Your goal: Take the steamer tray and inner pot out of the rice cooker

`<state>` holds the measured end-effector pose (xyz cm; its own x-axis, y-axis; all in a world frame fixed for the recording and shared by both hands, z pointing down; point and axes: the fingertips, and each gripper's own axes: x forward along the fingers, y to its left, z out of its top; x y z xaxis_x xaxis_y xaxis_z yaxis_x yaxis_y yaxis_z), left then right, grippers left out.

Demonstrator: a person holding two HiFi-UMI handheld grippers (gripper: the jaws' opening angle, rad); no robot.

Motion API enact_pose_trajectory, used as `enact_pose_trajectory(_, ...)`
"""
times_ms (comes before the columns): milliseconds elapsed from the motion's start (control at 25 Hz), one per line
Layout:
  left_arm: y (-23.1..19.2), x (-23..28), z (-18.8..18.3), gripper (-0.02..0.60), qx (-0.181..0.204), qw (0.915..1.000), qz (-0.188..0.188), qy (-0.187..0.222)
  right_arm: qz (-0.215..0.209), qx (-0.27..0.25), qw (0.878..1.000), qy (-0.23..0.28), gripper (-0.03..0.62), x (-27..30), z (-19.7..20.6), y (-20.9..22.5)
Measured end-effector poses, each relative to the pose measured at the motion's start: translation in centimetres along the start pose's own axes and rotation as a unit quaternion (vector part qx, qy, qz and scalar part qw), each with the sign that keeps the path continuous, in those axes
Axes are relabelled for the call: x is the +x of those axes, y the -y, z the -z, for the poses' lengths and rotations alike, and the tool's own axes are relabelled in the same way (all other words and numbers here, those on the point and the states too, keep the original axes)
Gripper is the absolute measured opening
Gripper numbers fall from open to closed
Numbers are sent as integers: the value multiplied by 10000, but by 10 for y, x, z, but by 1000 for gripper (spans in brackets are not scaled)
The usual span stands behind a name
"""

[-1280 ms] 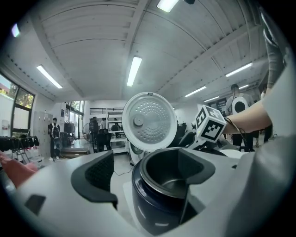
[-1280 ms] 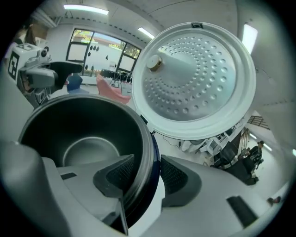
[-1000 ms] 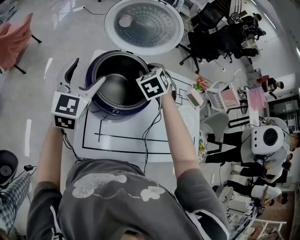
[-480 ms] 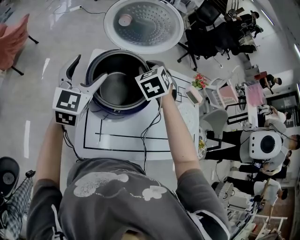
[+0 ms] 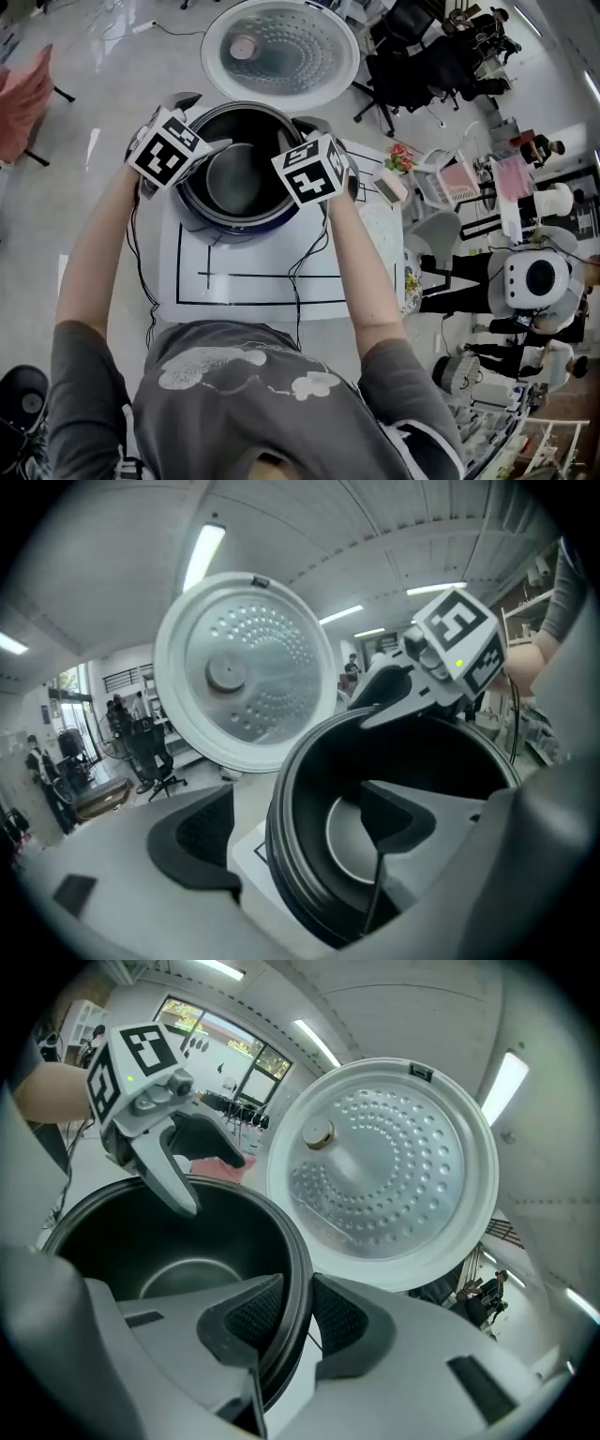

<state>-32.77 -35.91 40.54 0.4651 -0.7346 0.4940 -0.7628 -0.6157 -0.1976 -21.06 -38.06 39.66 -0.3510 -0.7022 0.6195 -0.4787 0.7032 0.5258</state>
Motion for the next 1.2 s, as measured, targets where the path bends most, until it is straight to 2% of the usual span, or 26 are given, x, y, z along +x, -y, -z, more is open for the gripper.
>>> enact_pose_trajectory(120, -4, 21, 4, 425, 193, 9985, 62, -509, 9, -21, 10000, 32, 117, -2, -1, 1)
enact_pose_trajectory(240, -4, 33, 13, 412, 373, 9934, 168, -1076, 12, 2, 10000, 52, 117, -3, -2, 2)
enact_pose_trajectory(280, -5, 35, 15, 379, 404, 9921, 137, -1183, 17, -3, 10000, 56, 117, -3, -3, 2)
enact_pose_trajectory(360, -11, 38, 16, 197, 469, 9910, -24, -1251, 35, -16, 10000, 54, 117, -4, -3, 2)
enact_pose_trajectory(520, -9, 41, 17, 143, 822, 9880, -67, -1306, 67, 30, 10000, 48, 117, -5, 0, 0)
enact_pose_trajectory(560, -7, 41, 17, 112, 884, 9869, -75, -1347, 89, 35, 9999, 56, 117, -5, 0, 1)
enact_pose_trajectory(760, -7, 37, 11, 86, 698, 9869, -128, -1446, 223, 38, 9997, 114, 115, -9, -2, 3)
enact_pose_trajectory(1200, -7, 9, -27, 64, 704, 9915, -111, -1091, 507, -23, 9968, 611, 117, -38, -17, 19)
